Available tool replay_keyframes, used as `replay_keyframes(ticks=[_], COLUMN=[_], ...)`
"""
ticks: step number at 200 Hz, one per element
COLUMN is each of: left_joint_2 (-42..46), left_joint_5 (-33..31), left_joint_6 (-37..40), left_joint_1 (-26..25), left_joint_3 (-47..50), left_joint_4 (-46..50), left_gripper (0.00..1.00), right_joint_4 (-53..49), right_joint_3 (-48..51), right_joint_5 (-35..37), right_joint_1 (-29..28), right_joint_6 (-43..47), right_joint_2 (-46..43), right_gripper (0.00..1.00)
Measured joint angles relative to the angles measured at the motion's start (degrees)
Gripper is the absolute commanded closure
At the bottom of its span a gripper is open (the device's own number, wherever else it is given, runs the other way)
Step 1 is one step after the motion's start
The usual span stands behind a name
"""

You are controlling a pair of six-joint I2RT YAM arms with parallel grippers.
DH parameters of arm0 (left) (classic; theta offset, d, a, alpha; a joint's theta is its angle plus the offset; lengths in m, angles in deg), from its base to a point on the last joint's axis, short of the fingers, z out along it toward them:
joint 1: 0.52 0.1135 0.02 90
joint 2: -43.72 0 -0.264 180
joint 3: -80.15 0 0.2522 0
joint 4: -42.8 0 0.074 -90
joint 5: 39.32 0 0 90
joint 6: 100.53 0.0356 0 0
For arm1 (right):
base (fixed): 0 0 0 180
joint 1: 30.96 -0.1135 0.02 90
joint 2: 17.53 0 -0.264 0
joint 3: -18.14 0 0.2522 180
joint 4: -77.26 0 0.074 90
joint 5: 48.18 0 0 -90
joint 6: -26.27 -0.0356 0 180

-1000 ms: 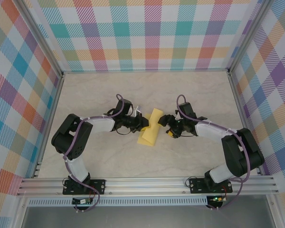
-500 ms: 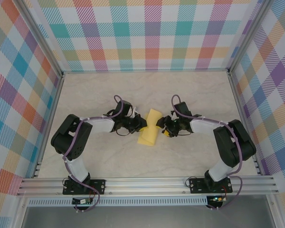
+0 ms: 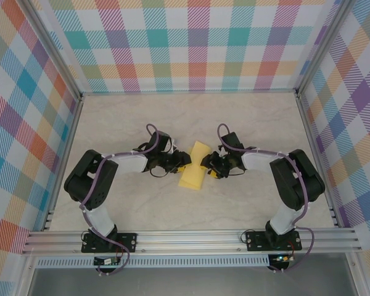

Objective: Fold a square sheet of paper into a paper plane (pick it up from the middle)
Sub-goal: First fold in half a square sheet of paper at the center of the table.

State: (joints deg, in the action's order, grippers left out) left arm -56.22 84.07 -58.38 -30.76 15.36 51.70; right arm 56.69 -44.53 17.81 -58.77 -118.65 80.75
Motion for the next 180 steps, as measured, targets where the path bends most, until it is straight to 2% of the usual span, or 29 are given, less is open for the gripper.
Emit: replay_keyframes(ticks=[15, 28, 59, 83, 132, 180], left_joint_2=[3.08, 6.73, 15.76, 19.12, 19.65, 19.65], left_joint_5=[-3.82, -8.22, -18.03, -22.49, -24.98, -24.96], left_joint_6=[1.03, 1.38, 1.68, 1.9, 2.08, 2.08], left_joint_1=[0.0, 0.0, 0.02, 0.09, 0.52, 0.55], left_joint_3=[0.15, 0.31, 1.42, 1.84, 3.43, 3.63], left_joint_4=[3.72, 7.23, 13.22, 15.89, 18.51, 18.49], left_gripper=[0.46, 0.39, 0.37, 0.36, 0.37, 0.36], right_joint_4=[-2.27, -4.92, -11.28, -14.93, -20.57, -21.31], right_joint_3=[-1.99, -4.0, -9.16, -11.5, -13.84, -14.21], right_joint_5=[1.14, 2.47, 5.99, 8.22, 10.69, 11.65], right_joint_1=[-0.72, -1.53, -3.45, -4.22, -4.94, -4.94], right_joint_6=[0.9, 1.77, 3.72, 4.85, 5.97, 4.35], right_joint_2=[0.72, 1.18, 2.51, 3.74, 5.92, 6.05], right_gripper=[0.5, 0.5, 0.5, 0.49, 0.47, 0.45])
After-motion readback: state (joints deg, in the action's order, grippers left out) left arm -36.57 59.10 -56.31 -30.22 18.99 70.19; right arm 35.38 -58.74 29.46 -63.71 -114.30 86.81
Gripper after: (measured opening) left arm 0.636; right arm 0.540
